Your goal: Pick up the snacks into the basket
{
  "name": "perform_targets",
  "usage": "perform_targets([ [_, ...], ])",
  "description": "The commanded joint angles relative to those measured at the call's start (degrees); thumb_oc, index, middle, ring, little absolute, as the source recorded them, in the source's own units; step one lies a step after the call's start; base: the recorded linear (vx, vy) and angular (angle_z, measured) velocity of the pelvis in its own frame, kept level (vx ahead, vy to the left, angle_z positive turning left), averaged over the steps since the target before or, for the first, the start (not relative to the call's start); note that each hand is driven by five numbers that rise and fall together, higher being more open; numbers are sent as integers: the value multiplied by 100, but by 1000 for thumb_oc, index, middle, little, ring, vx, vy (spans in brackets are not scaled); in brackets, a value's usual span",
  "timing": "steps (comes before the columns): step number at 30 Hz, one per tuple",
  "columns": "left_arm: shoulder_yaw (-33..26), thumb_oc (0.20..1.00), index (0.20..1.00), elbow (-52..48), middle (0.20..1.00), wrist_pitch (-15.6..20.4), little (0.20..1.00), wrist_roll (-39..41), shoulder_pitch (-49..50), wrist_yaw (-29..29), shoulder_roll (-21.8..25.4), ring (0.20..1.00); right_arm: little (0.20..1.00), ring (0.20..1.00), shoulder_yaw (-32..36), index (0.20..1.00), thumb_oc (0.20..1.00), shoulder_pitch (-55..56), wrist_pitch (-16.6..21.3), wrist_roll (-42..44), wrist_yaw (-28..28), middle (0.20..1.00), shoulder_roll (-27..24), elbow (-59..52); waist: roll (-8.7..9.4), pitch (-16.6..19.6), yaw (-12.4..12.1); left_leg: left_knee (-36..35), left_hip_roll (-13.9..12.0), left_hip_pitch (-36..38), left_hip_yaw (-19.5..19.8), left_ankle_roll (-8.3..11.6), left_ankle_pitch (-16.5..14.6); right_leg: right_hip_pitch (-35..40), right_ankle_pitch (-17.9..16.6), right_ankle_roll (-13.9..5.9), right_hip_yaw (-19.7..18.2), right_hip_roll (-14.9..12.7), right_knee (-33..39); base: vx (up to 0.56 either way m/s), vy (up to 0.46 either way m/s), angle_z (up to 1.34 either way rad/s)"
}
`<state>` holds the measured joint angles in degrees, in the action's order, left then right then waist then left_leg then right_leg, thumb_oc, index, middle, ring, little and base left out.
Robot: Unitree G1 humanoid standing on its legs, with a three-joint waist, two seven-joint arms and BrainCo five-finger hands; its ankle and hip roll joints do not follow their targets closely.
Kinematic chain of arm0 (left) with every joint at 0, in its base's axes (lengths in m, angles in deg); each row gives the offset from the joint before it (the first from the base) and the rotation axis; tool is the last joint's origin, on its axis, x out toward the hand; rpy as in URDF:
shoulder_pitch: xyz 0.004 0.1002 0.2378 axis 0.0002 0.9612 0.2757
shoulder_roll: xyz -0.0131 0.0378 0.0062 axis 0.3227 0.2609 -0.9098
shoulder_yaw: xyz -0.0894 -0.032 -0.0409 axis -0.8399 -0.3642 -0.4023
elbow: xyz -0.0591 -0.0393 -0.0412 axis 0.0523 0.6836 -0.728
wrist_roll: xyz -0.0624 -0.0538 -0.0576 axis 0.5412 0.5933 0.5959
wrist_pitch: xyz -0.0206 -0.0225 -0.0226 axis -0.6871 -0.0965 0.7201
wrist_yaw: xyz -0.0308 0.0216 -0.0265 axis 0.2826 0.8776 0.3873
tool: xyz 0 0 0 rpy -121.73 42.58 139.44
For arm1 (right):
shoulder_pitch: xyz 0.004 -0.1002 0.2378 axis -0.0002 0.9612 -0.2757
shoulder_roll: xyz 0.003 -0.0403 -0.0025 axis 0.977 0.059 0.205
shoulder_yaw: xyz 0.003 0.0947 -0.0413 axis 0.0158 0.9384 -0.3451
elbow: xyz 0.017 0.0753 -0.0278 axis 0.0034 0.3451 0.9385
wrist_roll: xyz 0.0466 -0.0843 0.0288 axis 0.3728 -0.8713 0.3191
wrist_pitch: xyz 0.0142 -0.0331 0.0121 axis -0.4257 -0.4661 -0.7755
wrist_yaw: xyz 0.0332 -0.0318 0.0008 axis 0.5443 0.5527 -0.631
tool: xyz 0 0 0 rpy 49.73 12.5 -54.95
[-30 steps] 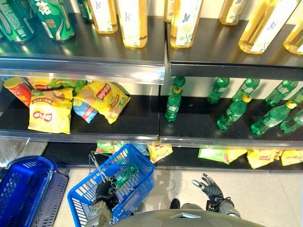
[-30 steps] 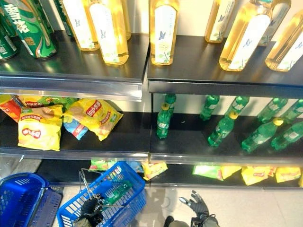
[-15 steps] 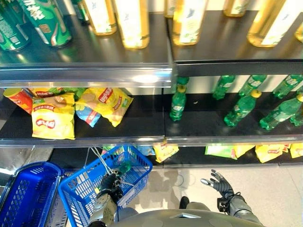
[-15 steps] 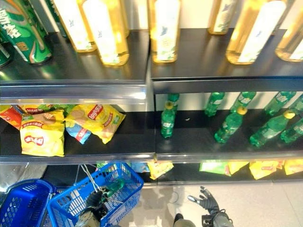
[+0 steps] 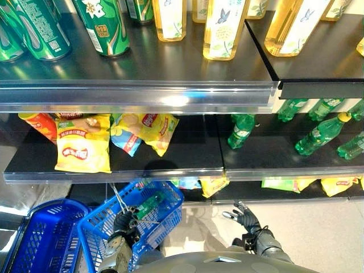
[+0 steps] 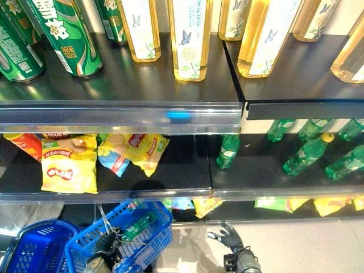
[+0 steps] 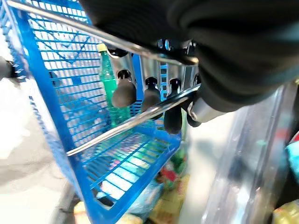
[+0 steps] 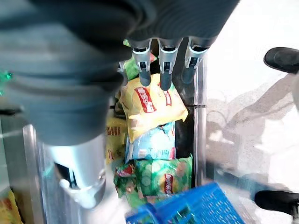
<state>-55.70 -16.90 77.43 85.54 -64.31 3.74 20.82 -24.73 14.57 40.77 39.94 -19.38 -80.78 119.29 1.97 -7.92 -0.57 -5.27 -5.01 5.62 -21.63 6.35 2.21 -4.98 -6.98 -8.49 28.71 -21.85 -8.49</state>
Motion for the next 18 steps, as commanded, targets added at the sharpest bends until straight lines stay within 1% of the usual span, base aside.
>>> perform_targets([
  [1, -182, 200, 200, -1166, 200, 649, 200, -439, -211, 167, 190, 200, 1000, 1000, -316, 1000, 1000, -84, 213, -83, -43, 1000, -72, -286, 26, 60, -44, 228, -137, -214, 264, -208, -64, 116, -154, -278, -266, 380, 229, 80, -82, -30],
  [2, -182, 200, 200, -1168, 200, 649, 200, -439, -207, 168, 192, 200, 1000, 1000, -317, 1000, 1000, -80, 214, -83, -43, 1000, -70, -287, 21, 56, -42, 239, -151, -212, 268, -199, -67, 138, -162, -269, -256, 399, 257, 72, -121, -12],
  [3, -180, 200, 200, -1182, 200, 659, 200, -477, -176, 216, 165, 200, 1000, 1000, -345, 1000, 1000, -42, 223, -140, -42, 1000, -88, -220, 58, 93, -75, 296, -125, -262, 325, -182, -65, 266, -257, -359, -258, 280, 428, -18, -82, 6],
  [4, -125, 200, 200, -1116, 200, 645, 200, -473, -147, 228, 183, 200, 1000, 1000, -432, 1000, 1000, -79, 224, -187, -50, 1000, -114, -224, 106, 106, -47, 323, -177, -362, 265, -201, 98, 223, -98, -149, -432, 511, 444, 78, -127, 12],
  [5, -167, 200, 200, -1136, 200, 680, 200, -364, -143, 251, 104, 200, 1000, 1000, -424, 1000, 1000, -75, 217, -206, -35, 1000, -95, -120, 87, 204, -133, 207, -282, -294, 241, -61, 105, 418, -173, -302, -139, 432, 684, 72, -100, 12],
  [6, -162, 200, 200, -1134, 200, 684, 200, -361, -132, 255, 97, 200, 1000, 1000, -424, 1000, 1000, -68, 220, -211, -34, 1000, -100, -112, 66, 194, -116, 190, -284, -251, 266, -51, 85, 484, -183, -332, -114, 446, 720, 74, -54, 23],
  [7, -149, 200, 200, -1094, 200, 651, 200, -362, -111, 262, 53, 200, 1000, 1000, -443, 1000, 1000, -50, 205, -267, -30, 1000, -128, -169, 85, 220, -84, 185, -239, -338, 239, -107, 207, 471, -297, -272, -105, 411, 772, 22, -14, 30],
  [9, -127, 200, 200, -1033, 200, 654, 200, -398, -139, 274, 56, 200, 1000, 1000, -417, 1000, 1000, -14, 219, -327, -24, 1000, -139, -172, 74, 281, -38, 129, -233, -324, 242, -107, 222, 464, -250, -279, -120, 445, 769, 36, -7, 16],
  [10, -99, 200, 200, -1053, 200, 642, 200, -418, -102, 280, 40, 200, 1000, 1000, -399, 1000, 1000, 0, 214, -362, 8, 1000, -149, -191, 63, 299, -22, 114, -205, -322, 240, -119, 217, 468, -270, -294, -120, 405, 733, 36, 19, 4],
  [11, -56, 200, 200, -996, 200, 617, 200, -489, -130, 281, 55, 200, 1000, 1000, -373, 1000, 1000, 50, 229, -426, 47, 1000, -149, -244, 45, 287, 34, 127, -214, -345, 274, -123, 207, 468, -178, -269, -147, 407, 688, 36, 18, 5],
  [12, -56, 200, 200, -995, 200, 618, 200, -489, -131, 281, 54, 200, 1000, 1000, -373, 1000, 1000, 50, 229, -426, 48, 1000, -149, -244, 45, 287, 36, 127, -214, -346, 276, -123, 207, 468, -176, -269, -145, 407, 687, 19, 11, 6],
  [13, -15, 200, 200, -1062, 200, 617, 200, -502, -151, 288, 77, 200, 1000, 1000, -328, 1000, 1000, 75, 237, -427, 81, 1000, -144, -275, 54, 228, 57, 342, -217, -411, 318, -148, 107, 462, -107, -254, -148, 366, 573, 6, 9, 8],
  [14, -15, 200, 200, -1062, 200, 616, 200, -502, -151, 288, 77, 200, 1000, 1000, -328, 1000, 1000, 75, 236, -427, 81, 1000, -143, -275, 55, 230, 58, 353, -218, -418, 321, -149, 102, 459, -104, -254, -147, 364, 569, -31, 13, 12],
  [15, 6, 200, 200, -1107, 200, 624, 200, -505, -192, 255, 112, 200, 1000, 1000, -321, 1000, 1000, 67, 245, -400, 95, 1000, -155, -358, 69, 133, 77, 668, -224, -577, 372, -171, -2, 385, -27, -225, -188, 312, 379, -160, 1, 12],
  [16, 40, 200, 200, -1284, 200, 651, 200, -476, -283, 218, 190, 200, 1000, 1000, -354, 1000, 1000, 24, 265, -397, 97, 1000, -181, -572, 107, -108, 92, 1265, -310, -933, 451, -171, -152, 147, 64, -174, -241, 184, -62, -162, 2, 12],
  [17, 40, 200, 200, -1285, 200, 650, 200, -476, -285, 217, 191, 200, 1000, 1000, -353, 1000, 1000, 22, 263, -397, 97, 1000, -181, -573, 107, -96, 95, 1304, -316, -969, 456, -173, -171, 121, 75, -173, -243, 179, -84, -192, -6, 27],
  [18, 55, 200, 200, -1384, 200, 674, 200, -462, -329, 200, 242, 200, 1000, 1000, -374, 1000, 1000, -6, 277, -440, 121, 1000, -205, -699, 116, -211, 91, 1629, -427, -1181, 451, -165, -283, -26, 151, -157, -202, 68, -331, -122, -7, 37],
])
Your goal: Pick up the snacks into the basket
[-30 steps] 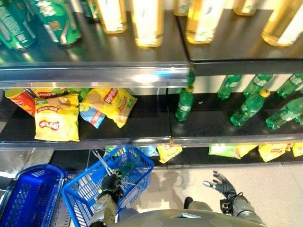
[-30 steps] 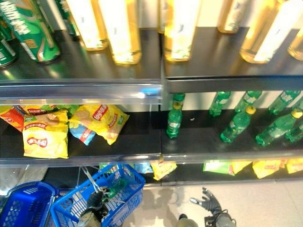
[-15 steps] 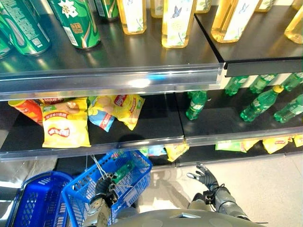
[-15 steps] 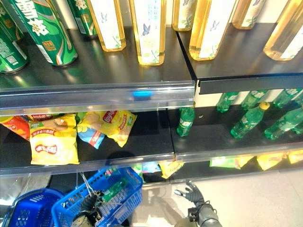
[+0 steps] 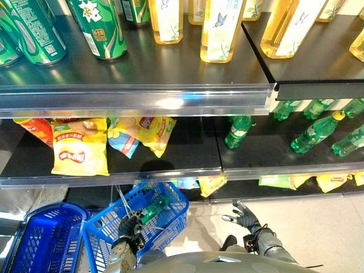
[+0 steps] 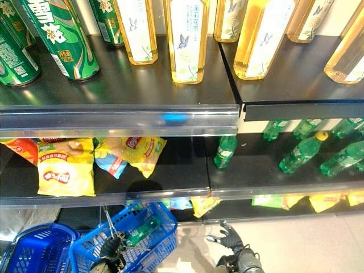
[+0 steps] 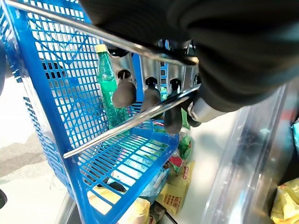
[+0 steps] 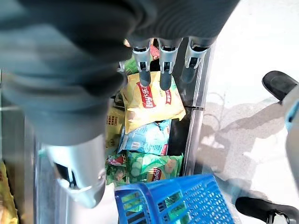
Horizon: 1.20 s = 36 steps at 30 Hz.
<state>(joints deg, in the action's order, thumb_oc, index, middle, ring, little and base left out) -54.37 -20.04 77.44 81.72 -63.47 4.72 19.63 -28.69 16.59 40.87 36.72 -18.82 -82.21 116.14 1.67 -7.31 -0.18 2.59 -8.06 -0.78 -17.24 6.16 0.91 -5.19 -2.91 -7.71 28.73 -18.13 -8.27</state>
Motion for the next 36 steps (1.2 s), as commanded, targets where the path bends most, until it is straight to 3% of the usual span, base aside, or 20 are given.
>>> perform_targets([
  [1, -49, 200, 200, -1139, 200, 689, 200, -90, -441, 79, 398, 200, 1000, 1000, 14, 1000, 1000, -240, 280, -173, 107, 1000, -81, -453, 156, -354, 53, 1065, -193, -694, 42, -152, -235, -131, -207, -214, -224, -379, -534, -184, -13, 44],
  [5, 44, 200, 200, -1451, 200, 738, 200, 17, -684, -58, 508, 200, 1000, 1000, -75, 1000, 1000, -481, 293, -347, 268, 1000, -137, -655, 114, -617, 94, 1996, -454, -1498, 182, -152, -532, -796, 66, -149, -337, -507, -1306, -155, -8, 17],
  [16, -31, 200, 200, -2081, 200, 822, 200, 297, -947, -525, 563, 200, 1000, 1000, -427, 1000, 1000, -942, 225, -732, 431, 1000, -342, -1409, 30, -891, 34, 3954, -929, -2844, 318, -127, -1374, -2195, 965, -80, -686, -634, -3121, -46, -1, -2],
  [26, -20, 200, 200, -2141, 200, 751, 200, 136, -752, -531, 654, 200, 1000, 1000, -571, 1000, 1000, -1096, 406, -1528, 441, 1000, -991, -2941, 20, -865, 13, 4398, -1033, -3413, 471, -134, -1504, -2646, 1175, -57, -632, -704, -3500, -6, -10, 0],
  [34, 30, 200, 200, -2024, 200, 744, 200, 45, -695, -560, 719, 200, 1000, 1000, -472, 1000, 1000, -1168, 574, -1585, 427, 1000, -1259, -4016, 35, -806, -22, 4521, -1106, -3578, 555, -127, -1540, -2735, 1276, -45, -545, -702, -3637, 5, -20, 6],
  [36, -8, 200, 200, -2021, 200, 755, 200, 58, -644, -581, 745, 200, 1000, 1000, -339, 1000, 1000, -1201, 768, -1436, 441, 1000, -1429, -4771, 41, -791, -41, 4545, -1137, -3592, 578, -133, -1562, -2730, 1309, -51, -517, -699, -3677, 18, -20, 4],
])
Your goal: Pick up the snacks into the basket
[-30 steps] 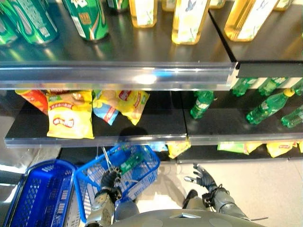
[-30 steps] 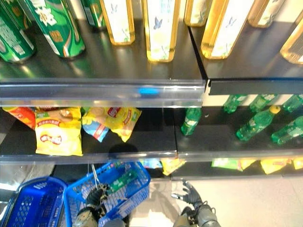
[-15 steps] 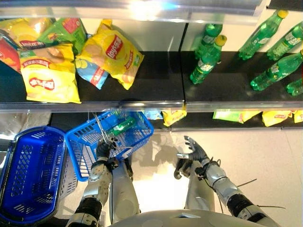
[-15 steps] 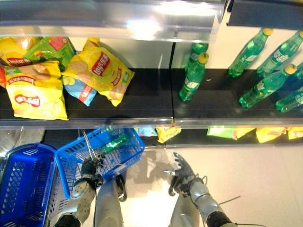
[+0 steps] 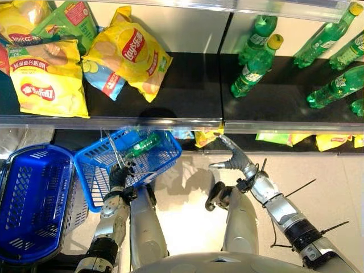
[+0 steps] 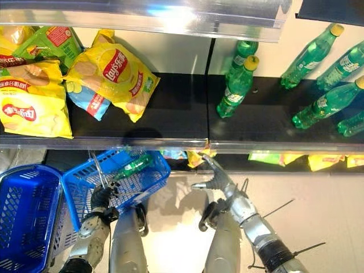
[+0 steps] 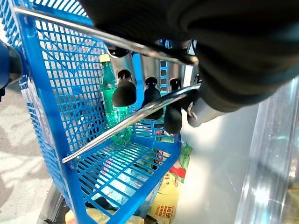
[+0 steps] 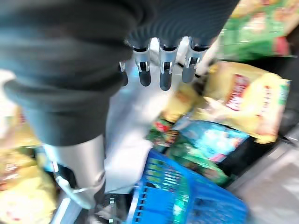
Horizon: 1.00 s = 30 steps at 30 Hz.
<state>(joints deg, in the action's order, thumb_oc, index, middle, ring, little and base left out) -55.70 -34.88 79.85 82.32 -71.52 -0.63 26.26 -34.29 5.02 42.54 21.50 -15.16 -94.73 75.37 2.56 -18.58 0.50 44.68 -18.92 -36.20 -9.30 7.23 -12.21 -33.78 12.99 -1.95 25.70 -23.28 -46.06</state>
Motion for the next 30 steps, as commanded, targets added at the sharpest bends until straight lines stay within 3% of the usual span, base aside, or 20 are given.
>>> perform_targets([
  [1, 132, 200, 200, -544, 200, 517, 200, 4, 187, -51, 83, 200, 1000, 1000, 258, 1000, 1000, -37, 672, 221, 26, 1000, -215, -995, -45, 336, -116, 349, -45, -48, -215, -240, -257, 135, -269, -627, -209, -184, 92, 15, -14, 3],
  [7, 178, 200, 200, -528, 200, 511, 200, 62, 317, -8, 142, 200, 1000, 1000, 233, 1000, 1000, -158, 854, 827, -263, 1000, -480, -2137, -24, 348, -140, 305, -53, 29, -209, -229, -248, 222, -249, -639, -202, -175, 108, 5, -2, 0],
  [9, 205, 200, 200, -507, 200, 494, 200, 109, 375, 30, 164, 200, 1000, 1000, 168, 1000, 1000, -248, 889, 1397, -503, 1000, -541, -2633, -10, 351, -142, 262, -68, 92, -213, -220, -231, 284, -245, -650, -203, -159, 141, 0, 0, 0],
  [14, 252, 200, 200, -539, 200, 468, 200, 174, 459, 62, 186, 200, 1000, 1000, 72, 1000, 1000, -432, 845, 1838, -586, 1000, -532, -2810, -2, 361, -154, 225, -91, 195, -240, -208, -232, 367, -247, -661, -196, -151, 157, 29, -6, 0],
  [17, 274, 200, 200, -584, 200, 472, 200, 235, 491, 55, 196, 200, 1000, 1000, 56, 1000, 1000, -798, 794, 1356, -283, 1000, -505, -2691, 2, 368, -175, 204, -97, 294, -257, -202, -245, 446, -258, -672, -206, -135, 195, 38, -5, -2],
  [19, 285, 200, 200, -612, 200, 474, 200, 278, 467, 24, 195, 200, 1000, 1000, 72, 1000, 1000, -1368, 617, 375, 236, 1000, -395, -2364, -2, 373, -231, 197, -97, 319, -245, -197, -247, 484, -258, -684, -195, -140, 229, -4, -3, -3],
  [20, 283, 200, 200, -616, 200, 474, 200, 278, 458, 24, 196, 200, 1000, 1000, 75, 1000, 1000, -1378, 619, 372, 240, 1000, -395, -2363, 12, 374, -220, 115, -77, 273, -296, -276, -92, 460, -389, -592, -129, -153, 334, -39, -10, 0],
  [23, 316, 200, 200, -800, 200, 450, 200, 308, 420, -28, 212, 200, 1000, 1000, -6, 1000, 1000, -2042, 302, -370, 687, 1000, -87, -1733, 1, 386, -320, 53, -65, 283, -282, -276, -68, 514, -414, -603, -89, -157, 375, 22, -18, 5],
  [24, 359, 200, 200, -847, 200, 440, 200, 329, 404, -28, 223, 200, 1000, 1000, -61, 1000, 1000, -2264, 206, -484, 766, 1000, 51, -1498, -16, 401, -386, 81, -58, 334, -218, -206, -193, 553, -309, -694, -125, -147, 305, 32, -37, 13],
  [26, 374, 200, 200, -1030, 200, 404, 200, 371, 414, -19, 247, 200, 1000, 1000, -154, 1000, 1000, -2678, 22, -911, 974, 1000, 246, -1124, -7, 384, -463, -44, -12, 294, -251, -291, -28, 572, -455, -615, -7, -174, 428, 21, -32, 9],
  [27, 386, 200, 200, -1109, 200, 389, 200, 384, 446, 0, 268, 200, 1000, 1000, -174, 1000, 1000, -2878, -33, -1039, 1025, 1000, 335, -916, -30, 375, -520, -7, -12, 341, -184, -216, -162, 624, -340, -710, -39, -164, 356, 15, -33, 8],
  [28, 429, 200, 200, -1320, 200, 377, 200, 459, 477, 52, 325, 200, 1000, 1000, -252, 1000, 1000, -3397, -273, -1361, 1169, 1000, 474, -362, -44, 362, -635, -146, 33, 297, -205, -289, 17, 629, -481, -623, 68, -185, 480, 21, -47, 11],
  [30, 447, 200, 200, -1552, 200, 377, 200, 515, 512, 90, 394, 200, 1000, 1000, -319, 1000, 1000, -3887, -445, -1541, 1271, 1000, 643, 191, -62, 336, -753, -223, 67, 301, -176, -283, 60, 667, -520, -623, 98, -180, 528, -26, -30, 11],
])
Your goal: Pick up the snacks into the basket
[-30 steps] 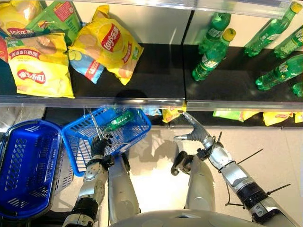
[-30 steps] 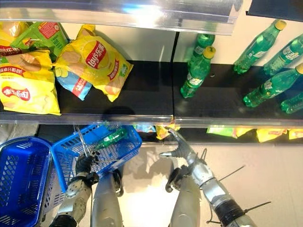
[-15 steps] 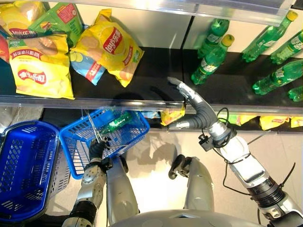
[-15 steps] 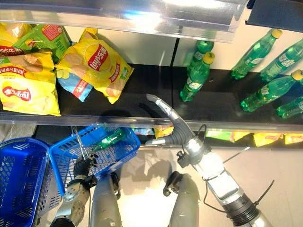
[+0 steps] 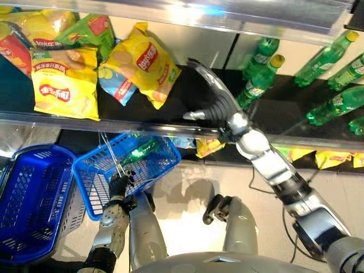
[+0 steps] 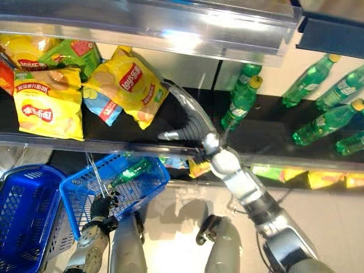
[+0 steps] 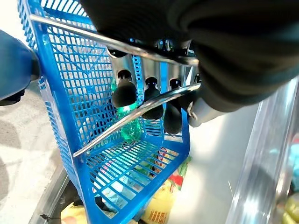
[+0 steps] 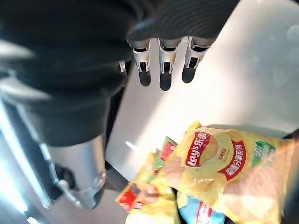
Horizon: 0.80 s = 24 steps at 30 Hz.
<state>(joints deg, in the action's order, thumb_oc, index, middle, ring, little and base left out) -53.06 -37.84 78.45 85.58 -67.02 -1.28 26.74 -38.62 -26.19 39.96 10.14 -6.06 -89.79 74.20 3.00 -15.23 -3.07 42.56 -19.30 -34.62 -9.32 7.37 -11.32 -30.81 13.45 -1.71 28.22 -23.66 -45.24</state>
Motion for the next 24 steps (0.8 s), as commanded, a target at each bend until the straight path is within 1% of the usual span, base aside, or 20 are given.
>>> perform_targets([
  [1, 176, 200, 200, -1261, 200, 512, 200, 190, 60, 154, 348, 200, 1000, 1000, 109, 1000, 1000, -783, -181, -408, 369, 1000, 158, 326, -103, -6, -391, -14, 105, 146, -173, -297, -28, 373, -567, -646, -154, -141, 449, -1, -24, 20],
  [2, 217, 200, 200, -1518, 200, 508, 200, 248, 99, 210, 406, 200, 1000, 1000, 43, 1000, 1000, -1262, -312, -573, 470, 1000, 199, 840, -125, -36, -507, -52, 141, 113, -130, -294, 6, 373, -588, -647, -123, -146, 467, -2, -15, 20],
  [3, 212, 200, 200, -1522, 200, 505, 200, 247, 97, 208, 407, 200, 1000, 1000, 40, 1000, 1000, -1275, -306, -574, 476, 1000, 205, 855, -125, -42, -503, -52, 141, 114, -128, -294, 7, 376, -588, -647, -121, -146, 468, -5, -20, 20],
  [5, 347, 200, 200, -1895, 200, 493, 200, 338, 132, 321, 513, 200, 1000, 1000, -33, 1000, 1000, -1871, -474, -809, 600, 1000, 282, 1475, -163, -105, -645, -66, 185, 43, -81, -293, 37, 385, -587, -644, -63, -152, 457, 21, -36, 12],
  [6, 408, 200, 200, -2020, 200, 504, 200, 341, 136, 367, 557, 200, 1000, 1000, -63, 1000, 1000, -2035, -536, -902, 630, 1000, 352, 1671, -182, -112, -697, -26, 192, 69, -7, -219, -86, 408, -479, -737, -112, -143, 383, -13, -34, 8],
  [7, 401, 200, 200, -2033, 200, 499, 200, 342, 129, 366, 562, 200, 1000, 1000, -65, 1000, 1000, -2065, -527, -907, 646, 1000, 361, 1701, -174, -131, -691, -77, 200, 21, -53, -290, 57, 381, -593, -645, -47, -156, 456, 69, -35, 12],
  [8, 464, 200, 200, -2137, 200, 495, 200, 385, 129, 412, 603, 200, 1000, 1000, -104, 1000, 1000, -2279, -587, -989, 671, 1000, 427, 1961, -192, -134, -739, -58, 215, 57, 23, -214, -62, 427, -486, -734, -88, -134, 408, -77, -8, 19],
  [9, 501, 200, 200, -2186, 200, 500, 200, 399, 116, 423, 624, 200, 1000, 1000, -128, 1000, 1000, -2406, -609, -1007, 709, 1000, 470, 2147, -202, -158, -771, -132, 232, 0, -15, -285, 96, 397, -608, -645, -12, -150, 477, 65, -43, 31],
  [10, 580, 200, 200, -2345, 200, 520, 200, 448, 106, 475, 681, 200, 1000, 1000, -195, 1000, 1000, -2660, -683, -1073, 762, 1000, 561, 2505, -229, -173, -843, -128, 248, 30, 62, -210, -9, 430, -506, -738, -48, -139, 416, -81, -12, 27],
  [11, 570, 200, 200, -2359, 200, 516, 200, 452, 96, 475, 687, 200, 1000, 1000, -199, 1000, 1000, -2706, -665, -1074, 786, 1000, 575, 2557, -223, -198, -834, -185, 257, -15, 17, -281, 138, 406, -622, -645, 20, -152, 492, 61, -32, 24],
  [12, 623, 200, 200, -2452, 200, 515, 200, 502, 79, 484, 712, 200, 1000, 1000, -285, 1000, 1000, -2860, -715, -1134, 791, 1000, 631, 2791, -236, -215, -872, -153, 258, 24, 87, -205, 2, 432, -500, -742, -34, -137, 416, -17, -12, 15],
  [15, 773, 200, 200, -2617, 200, 516, 200, 620, 10, 524, 768, 200, 1000, 1000, -468, 1000, 1000, -3255, -851, -1340, 857, 1000, 711, 3343, -245, -273, -952, -192, 287, -44, 142, -205, 48, 386, -515, -745, -3, -141, 395, -1, -30, 9],
  [16, 841, 200, 200, -2708, 200, 505, 200, 700, -13, 550, 784, 200, 1000, 1000, -550, 1000, 1000, -3450, -912, -1415, 865, 1000, 761, 3683, -255, -316, -994, -196, 314, -94, 177, -212, 69, 365, -526, -740, 10, -132, 395, -20, -24, 3],
  [18, 866, 200, 200, -2727, 200, 500, 200, 729, -29, 560, 795, 200, 1000, 1000, -610, 1000, 1000, -3563, -926, -1454, 866, 1000, 780, 3851, -268, -343, -999, -202, 329, -117, 198, -216, 84, 360, -535, -740, 26, -128, 397, -17, -12, 6],
  [20, 939, 200, 200, -2787, 200, 483, 200, 811, -51, 584, 825, 200, 1000, 1000, -768, 1000, 1000, -3718, -989, -1519, 855, 1000, 804, 4285, -289, -396, -1028, -193, 359, -152, 234, -219, 101, 347, -537, -741, 55, -135, 375, -12, -3, 14],
  [24, 1001, 200, 200, -2873, 200, 433, 200, 873, -55, 606, 898, 200, 1000, 1000, -1110, 1000, 1000, -3859, -1085, -1651, 681, 1000, 928, 5122, -319, -454, -1079, -242, 396, -164, 275, -222, 131, 327, -553, -750, 52, -140, 355, -3, 2, 7],
])
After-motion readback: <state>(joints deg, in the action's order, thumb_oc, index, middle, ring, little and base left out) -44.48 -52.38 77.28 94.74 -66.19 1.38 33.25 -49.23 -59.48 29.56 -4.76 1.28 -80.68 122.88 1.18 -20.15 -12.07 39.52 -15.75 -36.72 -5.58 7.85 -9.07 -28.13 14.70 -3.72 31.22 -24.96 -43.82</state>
